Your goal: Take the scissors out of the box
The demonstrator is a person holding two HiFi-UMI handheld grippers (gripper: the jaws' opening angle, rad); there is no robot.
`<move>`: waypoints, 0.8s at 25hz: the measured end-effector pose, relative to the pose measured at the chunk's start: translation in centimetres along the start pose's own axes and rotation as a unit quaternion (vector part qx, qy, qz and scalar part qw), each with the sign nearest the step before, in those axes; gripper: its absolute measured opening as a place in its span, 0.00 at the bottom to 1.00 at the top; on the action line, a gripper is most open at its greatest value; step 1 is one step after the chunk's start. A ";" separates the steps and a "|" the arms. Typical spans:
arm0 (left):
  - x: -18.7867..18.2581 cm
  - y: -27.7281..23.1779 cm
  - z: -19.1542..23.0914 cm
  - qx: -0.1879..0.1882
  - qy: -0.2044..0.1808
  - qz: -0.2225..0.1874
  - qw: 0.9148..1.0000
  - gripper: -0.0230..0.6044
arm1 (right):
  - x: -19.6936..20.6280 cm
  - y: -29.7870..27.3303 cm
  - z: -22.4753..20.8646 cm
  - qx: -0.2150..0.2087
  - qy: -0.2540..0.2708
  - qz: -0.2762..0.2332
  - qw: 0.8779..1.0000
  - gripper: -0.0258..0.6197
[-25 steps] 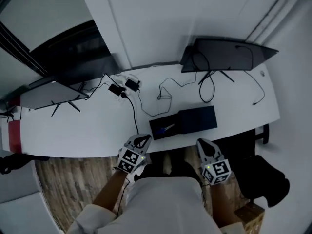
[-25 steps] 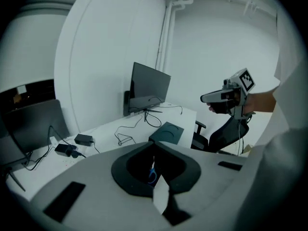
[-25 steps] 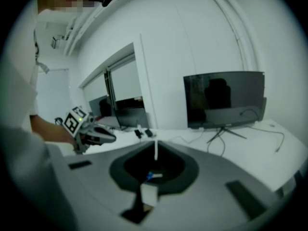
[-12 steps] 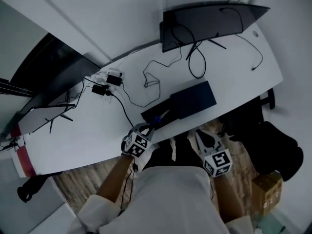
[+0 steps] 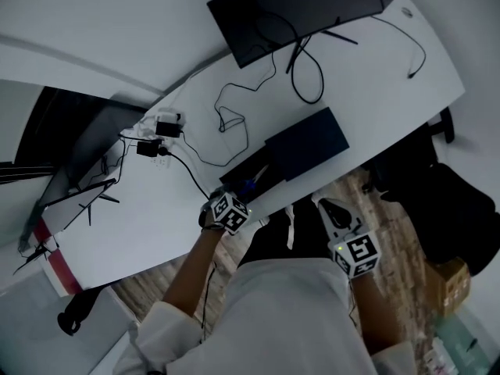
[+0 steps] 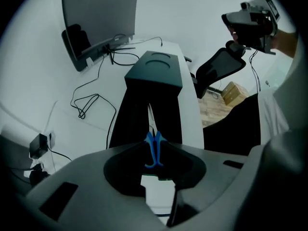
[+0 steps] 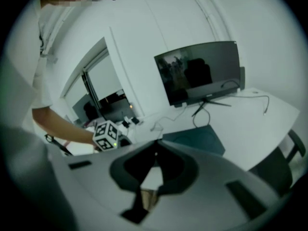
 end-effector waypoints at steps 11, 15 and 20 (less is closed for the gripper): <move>2.3 -3.5 -0.2 0.037 -0.032 0.127 0.991 0.28 | 1.1 -0.2 -2.3 0.014 -0.036 0.001 0.999 0.09; 2.7 -3.9 -0.3 0.039 -0.025 0.144 0.988 0.28 | 1.2 -0.3 -2.8 0.018 -0.043 0.000 0.999 0.09; 2.4 -3.9 0.0 0.033 -0.020 0.136 0.990 0.21 | 1.1 -0.7 -2.7 0.019 -0.043 0.003 0.999 0.09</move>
Point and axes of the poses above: the fingertips, and each gripper's own axes: y backward along the fingers, z to its left, x out of its underside, the point moved 1 cm from there along y, backward along the fingers, and after that the axes turned 6 degrees about x, right-handed, at the moved point
